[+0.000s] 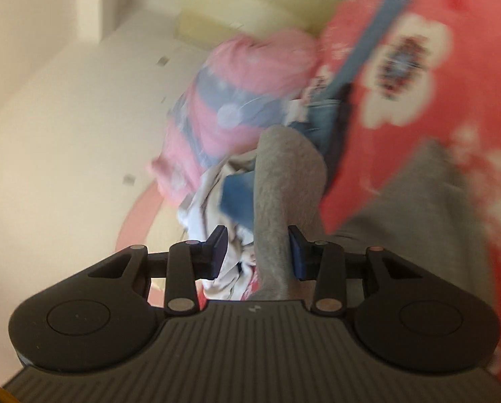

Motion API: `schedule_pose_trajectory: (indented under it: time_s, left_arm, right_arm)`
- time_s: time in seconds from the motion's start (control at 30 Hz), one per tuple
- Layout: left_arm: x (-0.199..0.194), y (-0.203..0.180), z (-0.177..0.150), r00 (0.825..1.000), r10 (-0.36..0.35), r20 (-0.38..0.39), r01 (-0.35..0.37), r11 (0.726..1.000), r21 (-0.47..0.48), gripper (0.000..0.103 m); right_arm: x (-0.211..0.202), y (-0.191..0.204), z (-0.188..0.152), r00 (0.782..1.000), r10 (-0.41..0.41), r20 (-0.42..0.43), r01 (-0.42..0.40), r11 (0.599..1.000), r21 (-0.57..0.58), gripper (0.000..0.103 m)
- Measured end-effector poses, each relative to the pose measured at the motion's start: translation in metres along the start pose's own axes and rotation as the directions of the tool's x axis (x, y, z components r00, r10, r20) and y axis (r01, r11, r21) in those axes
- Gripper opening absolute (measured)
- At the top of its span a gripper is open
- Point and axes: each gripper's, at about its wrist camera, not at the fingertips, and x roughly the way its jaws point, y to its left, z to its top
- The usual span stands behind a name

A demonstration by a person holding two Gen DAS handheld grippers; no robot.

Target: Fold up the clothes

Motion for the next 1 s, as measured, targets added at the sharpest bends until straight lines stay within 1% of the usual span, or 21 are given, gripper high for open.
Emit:
schedule_pose_trajectory:
  time_s: [0.1,0.13,0.17,0.2,0.23,0.27,0.3,0.33,0.37,0.43,0.5,0.57,0.67,0.7,0.73,0.8,0.83,0.87,0.9,0.97,1.0]
  left_arm:
    - [0.029,0.001,-0.010,0.998,-0.030,-0.051,0.030,1.000,-0.007,0.032]
    - [0.038,0.002,-0.014,0.997,-0.040,-0.069,0.040,0.999,-0.009,0.037]
    - [0.048,0.002,-0.017,0.995,-0.051,-0.086,0.050,0.999,-0.012,0.047]
    - [0.051,0.003,-0.021,0.994,-0.061,-0.093,0.059,0.998,-0.019,0.054]
    - [0.037,0.004,-0.024,0.995,-0.066,-0.072,0.064,0.997,-0.034,0.067]
    - [0.022,0.003,-0.026,0.997,-0.059,-0.045,0.058,0.998,-0.041,0.072]
    - [0.007,0.004,-0.028,0.999,-0.049,-0.017,0.048,0.998,-0.047,0.072]
    - [-0.009,0.007,-0.031,1.000,-0.028,0.011,0.029,0.998,-0.051,0.073]
    - [-0.023,0.011,-0.032,0.999,-0.005,0.036,0.007,0.998,-0.059,0.075]
    - [-0.047,0.020,-0.034,0.995,0.062,0.074,-0.055,0.995,-0.084,0.075]
    - [-0.069,0.027,-0.046,0.986,0.143,0.086,-0.135,0.987,-0.089,0.075]
    - [-0.084,0.029,-0.059,0.973,0.213,0.084,-0.208,0.976,-0.067,0.075]
    - [-0.088,0.019,-0.077,0.953,0.293,0.084,-0.295,0.956,0.012,0.074]
    - [-0.087,0.013,-0.082,0.943,0.319,0.092,-0.324,0.945,0.050,0.074]
    - [-0.084,0.006,-0.087,0.933,0.344,0.107,-0.354,0.930,0.100,0.074]
    - [-0.079,-0.012,-0.093,0.919,0.367,0.141,-0.390,0.898,0.204,0.074]
    - [-0.075,-0.019,-0.096,0.912,0.377,0.158,-0.407,0.876,0.258,0.074]
    - [-0.068,-0.025,-0.097,0.906,0.387,0.172,-0.423,0.850,0.315,0.074]
    - [-0.060,-0.029,-0.098,0.903,0.392,0.174,-0.429,0.827,0.362,0.074]
    - [-0.045,-0.035,-0.100,0.899,0.402,0.177,-0.437,0.780,0.448,0.072]
    - [-0.038,-0.035,-0.100,0.898,0.406,0.172,-0.437,0.769,0.467,0.071]
  right_arm:
    - [-0.012,-0.051,-0.006,0.999,-0.038,0.026,0.035,0.994,0.100,0.040]
    - [-0.017,-0.066,-0.008,0.998,-0.047,0.037,0.042,0.990,0.132,0.041]
    - [-0.023,-0.075,-0.010,0.998,-0.045,0.054,0.036,0.986,0.161,0.042]
    - [-0.030,-0.081,-0.012,0.996,-0.042,0.076,0.028,0.983,0.179,0.043]
    - [-0.040,-0.081,-0.013,0.993,-0.036,0.110,0.016,0.985,0.174,0.050]
    - [-0.050,-0.081,-0.014,0.989,-0.029,0.143,0.005,0.986,0.168,0.059]
    - [-0.061,-0.081,-0.016,0.984,-0.023,0.177,-0.006,0.987,0.162,0.063]
    - [-0.071,-0.079,-0.017,0.978,-0.024,0.206,-0.007,0.989,0.149,0.071]
    - [-0.079,-0.073,-0.021,0.973,-0.046,0.224,0.020,0.993,0.119,0.075]
    - [-0.096,-0.051,-0.036,0.958,-0.116,0.263,0.107,0.993,0.049,0.080]
    - [-0.108,-0.029,-0.055,0.946,-0.158,0.283,0.171,0.985,-0.023,0.082]
    - [-0.110,-0.011,-0.074,0.936,-0.171,0.308,0.202,0.977,-0.073,0.083]
    - [-0.102,0.011,-0.102,0.922,-0.193,0.335,0.251,0.958,-0.139,0.083]
    - [-0.104,0.014,-0.113,0.922,-0.196,0.333,0.259,0.953,-0.156,0.083]
    - [-0.100,0.018,-0.125,0.927,-0.195,0.319,0.257,0.952,-0.167,0.082]
    - [-0.086,0.018,-0.148,0.942,-0.203,0.267,0.254,0.952,-0.172,0.078]
    - [-0.076,0.017,-0.159,0.948,-0.217,0.235,0.260,0.950,-0.174,0.062]
    - [-0.063,0.016,-0.168,0.946,-0.252,0.204,0.291,0.937,-0.194,0.053]
    - [-0.050,0.017,-0.177,0.936,-0.301,0.180,0.339,0.911,-0.237,0.047]
    - [-0.029,0.023,-0.189,0.905,-0.389,0.173,0.426,0.834,-0.350,0.033]
    - [-0.020,0.028,-0.193,0.890,-0.418,0.184,0.456,0.790,-0.409,0.031]
